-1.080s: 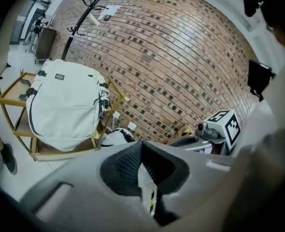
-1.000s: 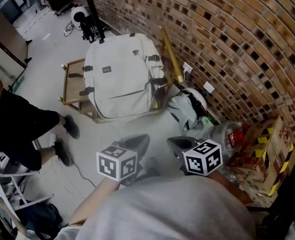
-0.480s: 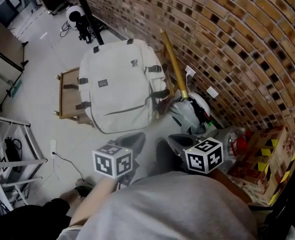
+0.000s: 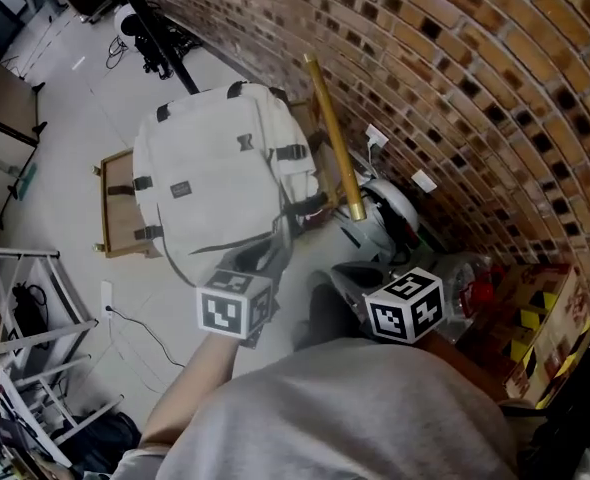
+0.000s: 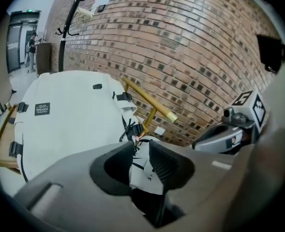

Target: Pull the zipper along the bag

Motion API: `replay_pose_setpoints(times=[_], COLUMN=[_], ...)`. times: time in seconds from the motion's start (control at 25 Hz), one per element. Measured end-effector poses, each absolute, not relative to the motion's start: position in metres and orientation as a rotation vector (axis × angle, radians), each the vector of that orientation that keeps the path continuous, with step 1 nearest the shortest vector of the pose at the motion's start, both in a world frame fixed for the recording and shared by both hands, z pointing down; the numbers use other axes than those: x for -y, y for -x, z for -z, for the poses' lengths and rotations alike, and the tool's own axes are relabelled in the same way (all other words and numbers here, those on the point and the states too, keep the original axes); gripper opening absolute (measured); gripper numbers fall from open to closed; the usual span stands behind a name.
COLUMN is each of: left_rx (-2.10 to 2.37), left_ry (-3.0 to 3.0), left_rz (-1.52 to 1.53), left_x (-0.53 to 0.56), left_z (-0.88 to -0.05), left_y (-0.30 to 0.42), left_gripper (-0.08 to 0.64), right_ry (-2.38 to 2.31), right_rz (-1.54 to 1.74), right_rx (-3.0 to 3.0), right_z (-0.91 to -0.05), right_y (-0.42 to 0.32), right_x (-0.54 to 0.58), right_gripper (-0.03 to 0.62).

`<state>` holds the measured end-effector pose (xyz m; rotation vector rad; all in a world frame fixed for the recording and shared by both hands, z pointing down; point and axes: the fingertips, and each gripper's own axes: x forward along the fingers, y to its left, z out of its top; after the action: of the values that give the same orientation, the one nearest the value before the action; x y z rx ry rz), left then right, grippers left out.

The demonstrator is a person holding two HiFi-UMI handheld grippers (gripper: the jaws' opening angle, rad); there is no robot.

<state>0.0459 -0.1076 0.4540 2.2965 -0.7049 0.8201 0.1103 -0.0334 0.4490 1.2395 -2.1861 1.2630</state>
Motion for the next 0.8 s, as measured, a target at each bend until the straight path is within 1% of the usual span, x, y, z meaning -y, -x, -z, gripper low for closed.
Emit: replay_pose_setpoints(times=[0.12,0.24,0.6,0.64,0.68,0.76,0.8], left_rx=[0.753,0.795,0.918,0.942,0.970,1.015,1.024], left_ry=[-2.287,-2.326,-2.343,-2.342,-2.338,-2.321,-2.312], left_rz=[-0.900,-1.012,-1.163,-1.184,-1.204,-1.221,-1.217], left_x=[0.125,0.142,0.163,0.165,0.168,0.173,0.174], left_z=[-0.471,-0.490,-0.517,-0.520,-0.521,-0.524,-0.524], left_y=[-0.054,-0.063,-0.074,-0.074,-0.073,-0.069,-0.068], left_gripper=[0.139,0.161,0.161,0.158,0.141,0.083,0.068], right_ry=[-1.233,-1.219,-1.220,-1.223,-1.227,-1.236,-1.240], right_rz=[-1.288,-1.316,-1.369,-1.371,-1.374,-1.382,-1.385], right_rx=[2.167,2.151,2.121,2.120,2.117,2.110,2.107], right_z=[-0.456,-0.463,-0.478,-0.479,-0.479,-0.481,-0.481], right_y=[-0.117,-0.122,-0.134,-0.135,-0.136,-0.139,-0.140], right_x=[0.033,0.031,0.022,0.022,0.021,0.020,0.020], right_gripper=[-0.002,-0.002,-0.002,-0.002,-0.002,-0.002,-0.002])
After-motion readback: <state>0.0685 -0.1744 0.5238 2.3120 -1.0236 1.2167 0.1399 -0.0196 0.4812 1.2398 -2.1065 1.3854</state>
